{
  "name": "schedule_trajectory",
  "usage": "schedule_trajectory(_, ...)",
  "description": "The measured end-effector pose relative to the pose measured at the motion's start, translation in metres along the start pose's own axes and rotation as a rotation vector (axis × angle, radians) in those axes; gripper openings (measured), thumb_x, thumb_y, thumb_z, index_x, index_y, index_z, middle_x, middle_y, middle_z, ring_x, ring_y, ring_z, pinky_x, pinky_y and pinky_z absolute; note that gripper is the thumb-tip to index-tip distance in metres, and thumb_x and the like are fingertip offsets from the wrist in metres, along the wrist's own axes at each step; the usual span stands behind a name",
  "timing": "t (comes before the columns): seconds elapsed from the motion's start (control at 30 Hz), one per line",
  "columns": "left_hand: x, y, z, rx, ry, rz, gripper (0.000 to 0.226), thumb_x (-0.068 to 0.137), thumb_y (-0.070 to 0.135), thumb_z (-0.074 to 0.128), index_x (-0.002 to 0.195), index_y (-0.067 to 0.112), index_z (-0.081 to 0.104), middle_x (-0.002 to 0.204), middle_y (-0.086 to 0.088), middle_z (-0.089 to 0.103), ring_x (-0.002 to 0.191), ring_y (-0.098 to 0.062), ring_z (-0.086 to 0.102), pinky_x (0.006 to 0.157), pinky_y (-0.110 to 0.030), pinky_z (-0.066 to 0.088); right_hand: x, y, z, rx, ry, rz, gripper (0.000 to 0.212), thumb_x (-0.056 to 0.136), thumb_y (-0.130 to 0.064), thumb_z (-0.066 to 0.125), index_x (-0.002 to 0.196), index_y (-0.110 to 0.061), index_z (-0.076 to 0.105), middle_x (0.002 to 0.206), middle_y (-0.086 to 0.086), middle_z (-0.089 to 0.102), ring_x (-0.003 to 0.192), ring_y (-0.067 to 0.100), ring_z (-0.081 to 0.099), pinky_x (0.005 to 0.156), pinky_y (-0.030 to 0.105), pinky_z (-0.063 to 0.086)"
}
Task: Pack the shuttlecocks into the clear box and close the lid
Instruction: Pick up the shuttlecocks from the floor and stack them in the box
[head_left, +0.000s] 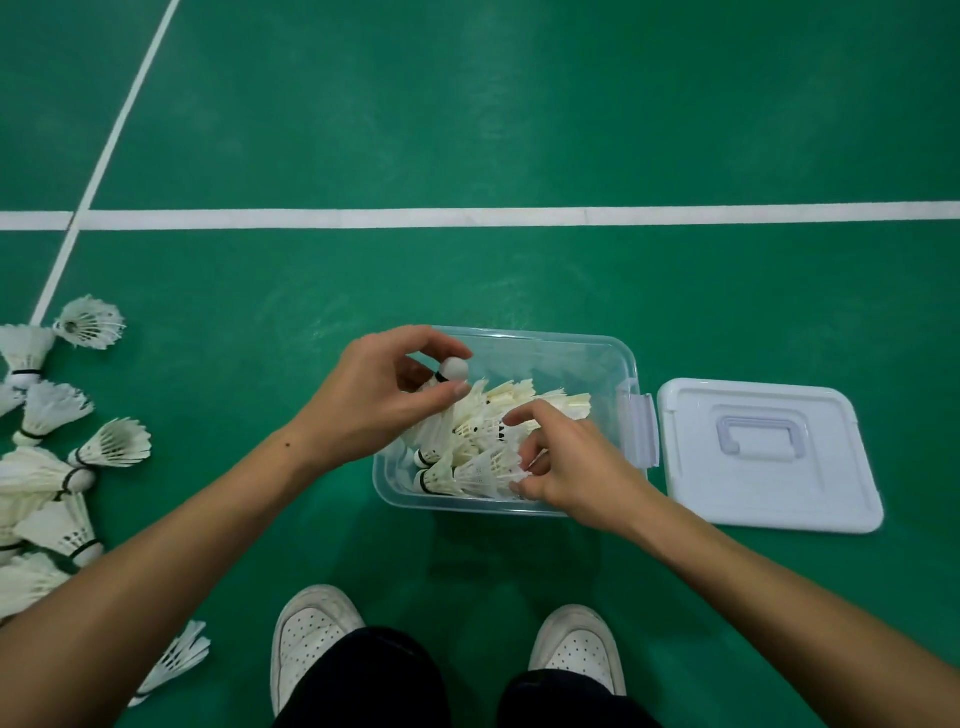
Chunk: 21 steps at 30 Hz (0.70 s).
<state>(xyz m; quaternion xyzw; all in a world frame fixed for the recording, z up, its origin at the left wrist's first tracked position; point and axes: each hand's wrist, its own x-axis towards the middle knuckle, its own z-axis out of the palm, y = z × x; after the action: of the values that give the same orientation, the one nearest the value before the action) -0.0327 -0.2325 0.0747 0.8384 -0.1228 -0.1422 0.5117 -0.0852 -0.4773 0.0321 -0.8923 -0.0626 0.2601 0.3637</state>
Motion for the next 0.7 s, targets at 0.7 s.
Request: schedule_trajectory(0.7, 0.007, -0.001, 0.047, -0.248, 0.118, -0.044, 0.028, 0.080, 0.016, 0.092, 0.094, 0.010, 0.068, 0.090, -0.008, 0.074, 0.083, -0.023, 0.074, 0.075, -0.037, 0.063, -0.010, -0.010, -0.039, 0.722, 0.183, 0.082, 0.028, 0.091, -0.012, 0.081, 0.117, -0.013, 0.071, 0.097, 0.001, 0.081, 0.093, 0.020, 0.078, 0.092, 0.050, 0.064)
